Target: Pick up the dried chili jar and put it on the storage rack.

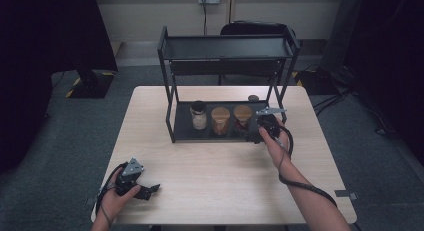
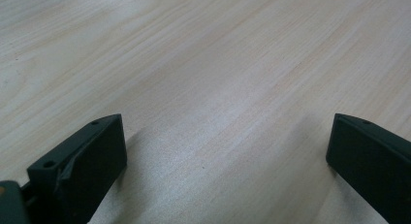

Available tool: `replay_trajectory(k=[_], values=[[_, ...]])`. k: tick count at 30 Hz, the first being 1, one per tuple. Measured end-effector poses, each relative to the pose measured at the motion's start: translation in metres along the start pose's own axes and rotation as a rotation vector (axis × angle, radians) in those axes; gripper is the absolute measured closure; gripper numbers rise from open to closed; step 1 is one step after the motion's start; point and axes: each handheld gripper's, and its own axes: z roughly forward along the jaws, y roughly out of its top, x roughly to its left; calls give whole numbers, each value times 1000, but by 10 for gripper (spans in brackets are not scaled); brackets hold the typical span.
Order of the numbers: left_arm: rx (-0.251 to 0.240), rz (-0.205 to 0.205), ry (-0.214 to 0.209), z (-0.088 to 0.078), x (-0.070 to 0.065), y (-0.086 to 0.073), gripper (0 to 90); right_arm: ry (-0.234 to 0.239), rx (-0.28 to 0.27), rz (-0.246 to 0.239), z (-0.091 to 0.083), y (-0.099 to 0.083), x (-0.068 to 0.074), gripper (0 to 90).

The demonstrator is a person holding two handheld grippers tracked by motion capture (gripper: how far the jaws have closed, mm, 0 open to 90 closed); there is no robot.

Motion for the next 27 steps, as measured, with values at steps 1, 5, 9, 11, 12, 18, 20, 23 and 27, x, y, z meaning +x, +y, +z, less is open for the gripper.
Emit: replay_trajectory(k=[1, 5, 9, 11, 12, 18, 20, 23, 27], values=[[0, 0, 0, 0, 0, 0, 4, 2, 1, -1, 0, 0, 0, 26], [0, 0, 0, 0, 0, 0, 3, 10, 4, 1, -2, -3, 2, 26], [0, 0, 0, 0, 0, 0, 3, 22, 3, 3, -4, -6, 3, 26], [0, 0, 1, 0, 0, 0, 3, 23, 2, 2, -6, -7, 3, 26], [1, 0, 1, 0, 0, 0, 3, 24, 2, 3, -6, -8, 3, 26], [1, 0, 1, 0, 0, 0, 3, 28, 0, -8, -11, -9, 4, 26], [0, 0, 1, 0, 0, 0, 3, 29, -2, -11, -12, -9, 5, 26], [1, 0, 1, 0, 0, 0, 3, 32, -6, -13, -14, -9, 7, 26], [1, 0, 1, 0, 0, 0, 3, 39, -5, -22, -16, -10, 10, 26]])
